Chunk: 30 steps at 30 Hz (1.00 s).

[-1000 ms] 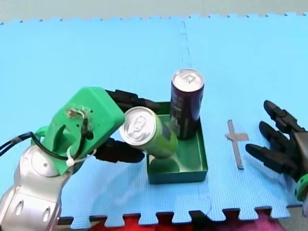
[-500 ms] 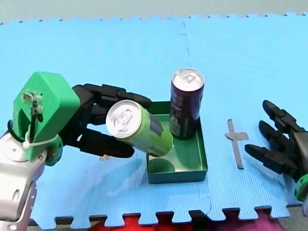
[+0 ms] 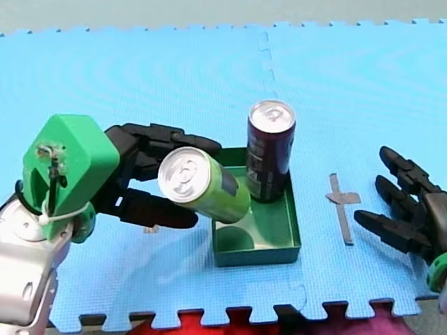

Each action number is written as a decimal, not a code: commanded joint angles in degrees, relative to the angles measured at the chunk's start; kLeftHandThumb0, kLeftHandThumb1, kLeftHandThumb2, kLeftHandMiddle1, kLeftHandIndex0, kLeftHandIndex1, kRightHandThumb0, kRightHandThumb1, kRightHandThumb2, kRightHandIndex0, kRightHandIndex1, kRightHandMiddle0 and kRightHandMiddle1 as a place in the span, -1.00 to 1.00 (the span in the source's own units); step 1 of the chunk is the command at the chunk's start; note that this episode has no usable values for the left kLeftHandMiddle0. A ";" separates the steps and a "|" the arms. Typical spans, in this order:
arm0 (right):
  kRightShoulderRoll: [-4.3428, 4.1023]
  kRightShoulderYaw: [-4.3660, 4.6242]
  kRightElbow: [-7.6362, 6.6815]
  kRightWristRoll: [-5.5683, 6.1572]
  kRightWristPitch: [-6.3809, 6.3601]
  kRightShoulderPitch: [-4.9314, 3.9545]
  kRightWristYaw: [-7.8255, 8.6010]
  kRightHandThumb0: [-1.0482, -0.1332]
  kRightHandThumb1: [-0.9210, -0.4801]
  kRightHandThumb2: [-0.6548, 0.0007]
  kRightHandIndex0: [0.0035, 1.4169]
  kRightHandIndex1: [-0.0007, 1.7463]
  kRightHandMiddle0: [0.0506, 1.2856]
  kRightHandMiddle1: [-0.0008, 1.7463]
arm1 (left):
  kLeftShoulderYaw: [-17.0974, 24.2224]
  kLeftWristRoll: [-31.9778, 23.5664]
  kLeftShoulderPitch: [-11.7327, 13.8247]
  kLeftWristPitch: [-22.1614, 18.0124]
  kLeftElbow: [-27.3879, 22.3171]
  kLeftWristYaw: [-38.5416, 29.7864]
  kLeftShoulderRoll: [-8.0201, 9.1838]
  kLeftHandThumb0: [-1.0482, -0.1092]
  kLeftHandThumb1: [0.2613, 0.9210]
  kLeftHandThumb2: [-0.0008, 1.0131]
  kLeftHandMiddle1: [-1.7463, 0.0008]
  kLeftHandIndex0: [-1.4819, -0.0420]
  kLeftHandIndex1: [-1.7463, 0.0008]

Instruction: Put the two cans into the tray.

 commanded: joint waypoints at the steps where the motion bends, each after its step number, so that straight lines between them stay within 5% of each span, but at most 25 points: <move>1: 0.05 0.20 0.28 -0.22 0.69 0.50 0.22 -0.59 -0.20 1.00 -0.52 -1.00 -0.60 -1.00 | 0.29 -0.51 0.13 -0.70 -0.38 0.28 -0.06 0.31 0.39 -1.00 1.00 -0.76 1.00; 30: 0.26 0.66 0.40 -0.44 1.01 0.36 -0.86 -0.61 -0.16 1.00 -0.53 -1.00 -0.61 -1.00 | 0.85 -3.03 0.13 -1.41 -1.98 -0.24 0.07 0.31 0.40 -1.00 1.00 -0.76 1.00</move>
